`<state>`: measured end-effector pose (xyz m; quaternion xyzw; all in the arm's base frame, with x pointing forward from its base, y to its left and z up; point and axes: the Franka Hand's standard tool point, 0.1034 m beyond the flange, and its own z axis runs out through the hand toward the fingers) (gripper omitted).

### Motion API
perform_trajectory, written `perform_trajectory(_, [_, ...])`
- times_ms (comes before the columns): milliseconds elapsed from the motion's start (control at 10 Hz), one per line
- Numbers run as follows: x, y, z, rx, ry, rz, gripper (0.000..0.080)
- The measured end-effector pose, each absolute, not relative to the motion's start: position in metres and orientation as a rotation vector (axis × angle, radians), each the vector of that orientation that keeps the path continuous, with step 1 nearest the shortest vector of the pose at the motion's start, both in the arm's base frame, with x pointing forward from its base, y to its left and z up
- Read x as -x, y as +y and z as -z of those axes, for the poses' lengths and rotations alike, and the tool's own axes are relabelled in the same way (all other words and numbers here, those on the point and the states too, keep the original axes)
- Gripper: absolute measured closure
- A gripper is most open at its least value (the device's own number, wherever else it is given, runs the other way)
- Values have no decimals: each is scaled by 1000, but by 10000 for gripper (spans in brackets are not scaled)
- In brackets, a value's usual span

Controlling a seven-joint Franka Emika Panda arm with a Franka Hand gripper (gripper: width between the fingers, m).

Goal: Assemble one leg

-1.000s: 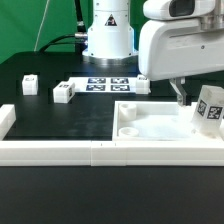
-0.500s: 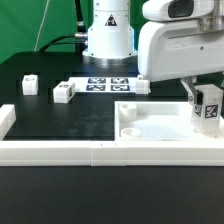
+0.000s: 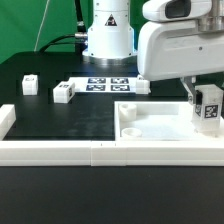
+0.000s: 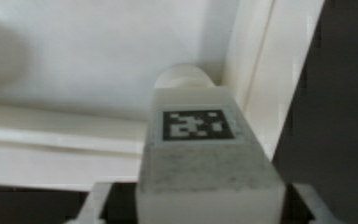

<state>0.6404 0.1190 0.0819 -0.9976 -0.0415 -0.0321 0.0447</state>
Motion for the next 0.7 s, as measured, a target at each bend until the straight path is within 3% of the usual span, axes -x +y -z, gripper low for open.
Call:
perform_trajectory(400, [-637,116,-80,2903,923,127,509])
perform_trajectory(700, [-636,116,-80,2697,1442,122,508])
